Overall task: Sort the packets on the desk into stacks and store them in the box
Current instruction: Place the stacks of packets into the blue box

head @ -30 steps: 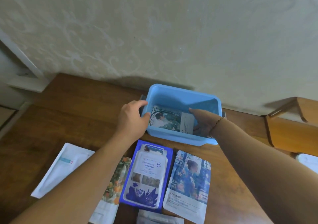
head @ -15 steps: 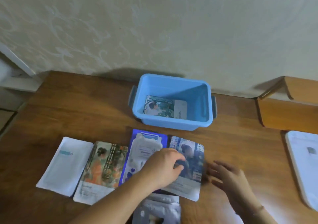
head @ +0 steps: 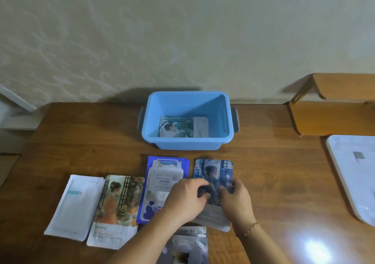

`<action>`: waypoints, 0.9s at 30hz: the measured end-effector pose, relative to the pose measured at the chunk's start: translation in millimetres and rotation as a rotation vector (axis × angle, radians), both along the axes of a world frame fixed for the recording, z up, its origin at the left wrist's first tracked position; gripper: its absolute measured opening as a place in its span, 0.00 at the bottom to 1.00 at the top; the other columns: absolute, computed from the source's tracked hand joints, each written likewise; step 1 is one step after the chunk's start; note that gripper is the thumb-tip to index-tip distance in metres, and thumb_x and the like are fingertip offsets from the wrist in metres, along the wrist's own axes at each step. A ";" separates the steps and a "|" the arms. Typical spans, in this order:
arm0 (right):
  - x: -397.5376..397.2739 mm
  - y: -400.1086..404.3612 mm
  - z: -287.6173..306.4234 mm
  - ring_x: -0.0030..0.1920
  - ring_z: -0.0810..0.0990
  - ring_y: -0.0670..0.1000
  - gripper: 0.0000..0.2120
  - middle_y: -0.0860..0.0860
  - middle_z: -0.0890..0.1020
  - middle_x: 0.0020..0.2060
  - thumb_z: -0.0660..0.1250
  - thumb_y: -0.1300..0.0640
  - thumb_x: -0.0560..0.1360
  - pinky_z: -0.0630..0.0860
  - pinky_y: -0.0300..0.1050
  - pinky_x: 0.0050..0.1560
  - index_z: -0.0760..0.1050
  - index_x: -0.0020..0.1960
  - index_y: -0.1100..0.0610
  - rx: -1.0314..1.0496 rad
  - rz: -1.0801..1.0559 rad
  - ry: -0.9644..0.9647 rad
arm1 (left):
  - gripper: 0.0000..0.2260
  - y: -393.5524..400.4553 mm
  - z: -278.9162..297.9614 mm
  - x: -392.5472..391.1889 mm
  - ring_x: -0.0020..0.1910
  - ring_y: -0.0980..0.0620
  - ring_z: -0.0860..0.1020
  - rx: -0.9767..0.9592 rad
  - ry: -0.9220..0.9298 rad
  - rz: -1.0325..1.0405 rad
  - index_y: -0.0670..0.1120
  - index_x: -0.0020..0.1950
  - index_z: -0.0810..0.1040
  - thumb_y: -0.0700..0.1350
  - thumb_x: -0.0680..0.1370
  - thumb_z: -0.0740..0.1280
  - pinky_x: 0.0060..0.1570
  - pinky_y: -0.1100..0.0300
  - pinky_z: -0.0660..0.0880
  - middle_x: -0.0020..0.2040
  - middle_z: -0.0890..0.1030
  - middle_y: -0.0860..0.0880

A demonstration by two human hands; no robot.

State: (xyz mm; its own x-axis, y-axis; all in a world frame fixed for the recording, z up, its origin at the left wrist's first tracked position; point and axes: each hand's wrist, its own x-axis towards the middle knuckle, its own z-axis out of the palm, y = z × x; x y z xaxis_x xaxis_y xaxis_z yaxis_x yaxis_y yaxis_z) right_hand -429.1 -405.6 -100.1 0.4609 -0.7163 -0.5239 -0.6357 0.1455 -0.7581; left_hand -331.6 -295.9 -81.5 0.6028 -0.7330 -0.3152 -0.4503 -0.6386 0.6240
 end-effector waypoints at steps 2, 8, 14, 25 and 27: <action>-8.1 1.0 -5.3 0.42 0.80 0.48 0.02 0.52 0.82 0.44 0.64 0.63 0.78 0.74 0.41 0.38 0.73 0.50 0.58 -0.042 0.017 -0.071 | 0.17 -1.5 -1.8 0.8 0.52 0.61 0.79 -0.063 0.031 0.138 0.56 0.65 0.76 0.51 0.77 0.69 0.54 0.63 0.76 0.59 0.81 0.58; -45.8 -20.4 -14.0 0.46 0.81 0.50 0.09 0.50 0.84 0.44 0.61 0.69 0.79 0.78 0.45 0.48 0.74 0.52 0.57 0.092 -0.029 -0.487 | 0.29 -23.4 1.0 -8.2 0.63 0.59 0.75 -0.381 0.467 0.392 0.54 0.72 0.66 0.57 0.73 0.71 0.64 0.54 0.74 0.65 0.74 0.60; -47.8 -57.0 -10.7 0.50 0.80 0.46 0.13 0.46 0.82 0.49 0.60 0.62 0.77 0.76 0.41 0.54 0.76 0.55 0.47 -0.107 0.127 -0.725 | 0.12 -44.8 5.6 -33.6 0.51 0.64 0.81 -0.582 0.559 0.434 0.49 0.55 0.75 0.51 0.73 0.66 0.48 0.71 0.74 0.48 0.84 0.60; -54.0 -66.0 1.4 0.48 0.80 0.41 0.09 0.44 0.83 0.48 0.67 0.52 0.74 0.75 0.33 0.51 0.77 0.54 0.45 -0.013 0.208 -0.734 | 0.13 -53.7 11.4 -44.9 0.56 0.50 0.81 -0.616 0.760 0.714 0.47 0.58 0.76 0.46 0.75 0.68 0.59 0.53 0.76 0.55 0.84 0.48; -54.5 -73.9 11.1 0.50 0.83 0.50 0.15 0.54 0.85 0.51 0.76 0.54 0.66 0.78 0.40 0.52 0.80 0.53 0.50 0.159 0.122 -0.826 | 0.14 -57.9 29.5 -41.5 0.56 0.46 0.82 -0.768 0.901 0.801 0.44 0.59 0.76 0.45 0.73 0.67 0.62 0.44 0.74 0.55 0.84 0.45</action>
